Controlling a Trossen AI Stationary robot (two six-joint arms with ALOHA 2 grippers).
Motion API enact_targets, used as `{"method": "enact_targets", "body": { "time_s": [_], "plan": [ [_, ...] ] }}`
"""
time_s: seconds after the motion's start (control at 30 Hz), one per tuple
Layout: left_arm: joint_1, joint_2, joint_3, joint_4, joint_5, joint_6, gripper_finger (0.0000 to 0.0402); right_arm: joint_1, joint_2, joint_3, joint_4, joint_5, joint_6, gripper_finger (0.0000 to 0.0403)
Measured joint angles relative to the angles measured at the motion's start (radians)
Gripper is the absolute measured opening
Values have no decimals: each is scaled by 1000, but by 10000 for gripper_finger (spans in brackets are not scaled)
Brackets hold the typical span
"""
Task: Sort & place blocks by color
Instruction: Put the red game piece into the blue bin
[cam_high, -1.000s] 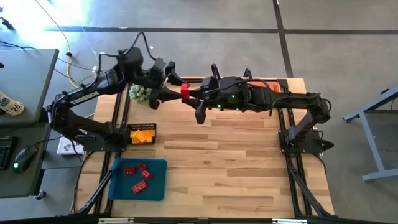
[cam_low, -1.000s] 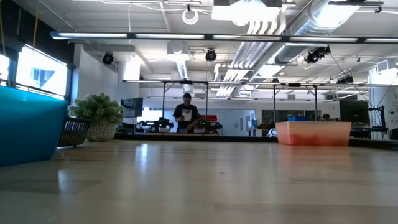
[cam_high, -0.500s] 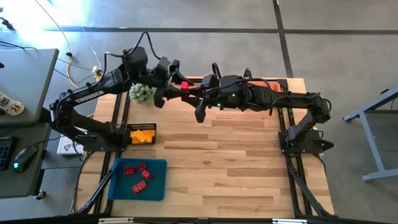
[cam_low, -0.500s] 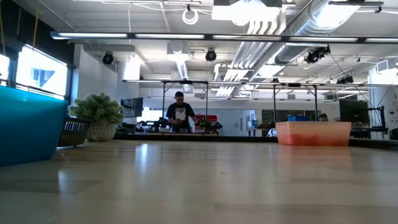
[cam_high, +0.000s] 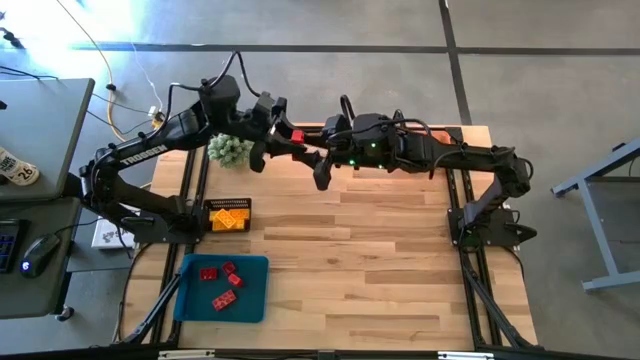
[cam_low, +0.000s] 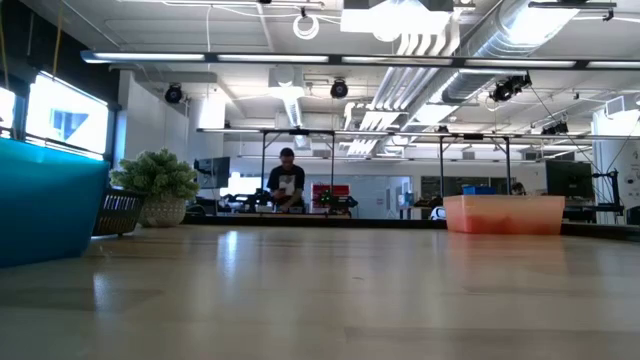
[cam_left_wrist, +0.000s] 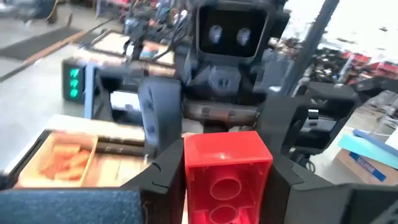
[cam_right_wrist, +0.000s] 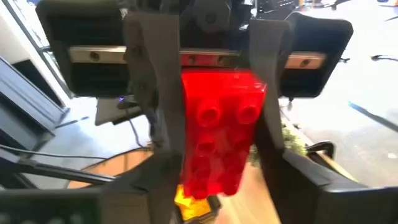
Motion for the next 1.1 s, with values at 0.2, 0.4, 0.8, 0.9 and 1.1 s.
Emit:
{"method": "enact_targets", "body": {
  "time_s": [0.2,0.4,0.8,0.9,1.1],
  "plan": [
    [-2,-10,0,-129,-126,22,114,-30,-2,0,-61,-13,-72,253],
    [-5,-60,0,-338,-183,19,114,-76,-17,1,-139,-19,-154,259],
    [-186,-104,-1,-952,-347,-43,114,-206,-17,1,-154,-69,-213,261],
    [-264,-104,-1,-1113,-397,-115,114,-238,-17,1,-160,-69,-213,261],
    [-435,-104,-1,-1225,-416,-304,114,-300,-17,1,-167,-74,-213,261]
  ]
}}
